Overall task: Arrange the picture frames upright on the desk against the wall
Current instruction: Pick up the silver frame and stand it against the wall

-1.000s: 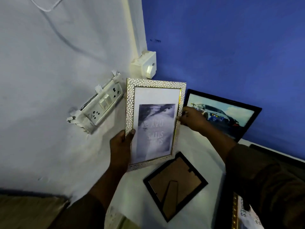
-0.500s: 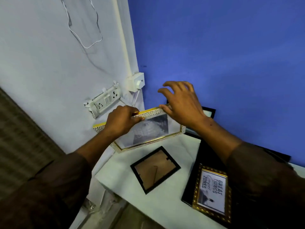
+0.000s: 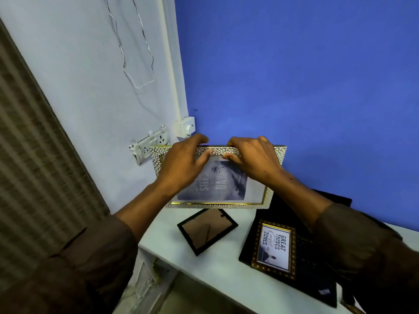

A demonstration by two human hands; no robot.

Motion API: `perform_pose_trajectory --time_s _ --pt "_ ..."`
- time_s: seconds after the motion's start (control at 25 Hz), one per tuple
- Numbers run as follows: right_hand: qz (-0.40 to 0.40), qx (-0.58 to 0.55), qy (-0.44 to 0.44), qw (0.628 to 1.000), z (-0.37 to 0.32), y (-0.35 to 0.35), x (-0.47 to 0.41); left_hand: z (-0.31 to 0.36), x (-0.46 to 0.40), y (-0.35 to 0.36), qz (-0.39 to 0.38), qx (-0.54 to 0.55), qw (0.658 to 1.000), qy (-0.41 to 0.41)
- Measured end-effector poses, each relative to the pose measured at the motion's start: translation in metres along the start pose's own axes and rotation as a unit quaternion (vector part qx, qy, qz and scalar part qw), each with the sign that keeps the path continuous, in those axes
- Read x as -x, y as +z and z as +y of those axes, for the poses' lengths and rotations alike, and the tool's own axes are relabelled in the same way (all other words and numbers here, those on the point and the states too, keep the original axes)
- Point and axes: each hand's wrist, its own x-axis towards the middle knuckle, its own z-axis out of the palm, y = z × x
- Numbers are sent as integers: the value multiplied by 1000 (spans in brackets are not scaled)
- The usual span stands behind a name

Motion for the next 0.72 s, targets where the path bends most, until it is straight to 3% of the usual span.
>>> perform_pose_trajectory --time_s 0.12,0.28,0.4,0.48,0.6,0.72 --pt "23 -11 95 995 -1 -21 21 15 32 -17 -9 81 997 -5" --pt "66 -55 224 971 -2 -46 59 22 79 -15 -93 161 975 -124" --pt "84 -109 313 940 4 -69 85 12 98 6 -253 216 904 -269" --pt "107 -145 358 916 12 -86 104 21 103 21 -309 273 858 -305" --pt "131 -177 407 887 27 -108 133 54 91 41 -286 367 836 -290" --pt "149 -197 419 874 48 -131 161 89 74 63 -244 394 837 -290"
